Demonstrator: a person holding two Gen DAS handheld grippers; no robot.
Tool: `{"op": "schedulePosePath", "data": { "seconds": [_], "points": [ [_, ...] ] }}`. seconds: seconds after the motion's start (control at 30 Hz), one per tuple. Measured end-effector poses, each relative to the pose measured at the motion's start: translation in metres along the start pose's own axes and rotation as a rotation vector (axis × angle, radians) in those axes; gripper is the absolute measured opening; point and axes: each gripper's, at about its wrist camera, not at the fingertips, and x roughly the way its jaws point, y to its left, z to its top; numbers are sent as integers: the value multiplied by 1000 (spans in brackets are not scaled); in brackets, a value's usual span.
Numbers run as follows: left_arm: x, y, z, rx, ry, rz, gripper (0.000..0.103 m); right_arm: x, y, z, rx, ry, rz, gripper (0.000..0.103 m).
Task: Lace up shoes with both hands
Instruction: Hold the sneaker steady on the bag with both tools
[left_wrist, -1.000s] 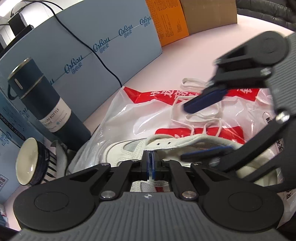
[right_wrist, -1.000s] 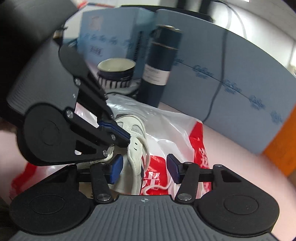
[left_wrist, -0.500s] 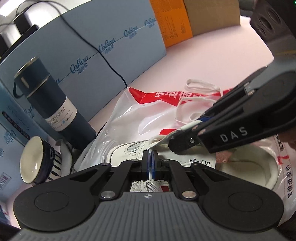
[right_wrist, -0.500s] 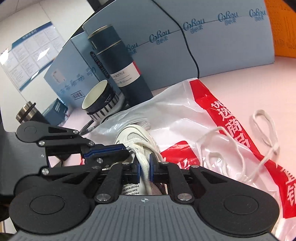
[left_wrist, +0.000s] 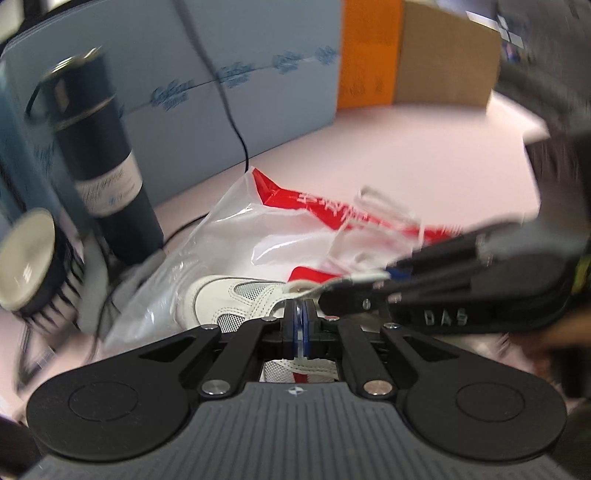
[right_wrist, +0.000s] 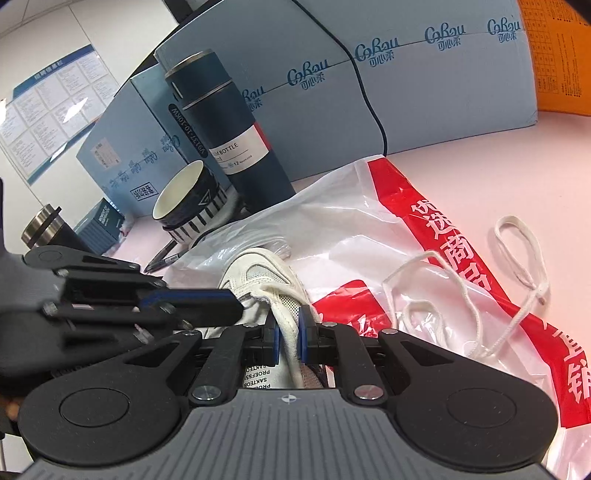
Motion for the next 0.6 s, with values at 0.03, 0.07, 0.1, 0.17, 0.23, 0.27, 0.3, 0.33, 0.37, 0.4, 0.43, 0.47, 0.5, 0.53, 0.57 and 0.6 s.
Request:
{"op": "schedulePosePath", "data": {
  "seconds": [0.03,0.07,0.1,0.17,0.23,0.27,0.3,0.33,0.37,0.4,0.43,0.47,0.5,0.53,0.57,0.6],
  "points": [
    [-3,9,0,-74,-3,-71,0,0,-1,0,3,-2,-7,9],
    [-6,19,0,-149,-5,-144,0,0,-2,0,6,-5,-13,9],
    [-9,29,-2,-230,-11,-216,0,0,-3,0,15,-6,-11,9],
    [-16,40,-6,-301,-33,-246,0,-1,-4,0,25,-7,-8,10],
    [-19,40,-9,-260,-45,-156,0,-1,-4,-1,27,-8,-6,10],
    [-20,37,-10,-212,-45,-106,2,-1,-3,-1,26,-8,-5,10],
    [-19,33,-11,-171,-44,-70,3,-1,-3,-1,30,-7,-5,10],
    [-19,31,-12,-152,-43,-71,7,0,-3,-1,35,-7,-4,11],
    [-18,28,-13,-135,-42,-74,11,0,-4,-1,43,-7,-1,11],
    [-18,24,-12,-116,-43,-74,12,0,-5,-1,52,-7,2,11],
    [-15,18,-12,-93,-41,-65,12,0,-5,-1,61,-7,5,11],
    [-13,13,-11,-69,-39,-56,12,0,-5,-1,64,-7,7,11],
    [-9,10,-10,-49,-32,-51,12,0,-6,-2,68,-7,9,11],
    [-4,8,-9,-42,-21,-42,12,0,-5,-2,66,-7,10,11],
    [1,6,-9,-36,-9,-34,13,0,-4,-2,64,-6,11,11],
    [5,4,-8,-31,2,-25,13,0,-3,-2,63,-7,11,11]
  ]
}}
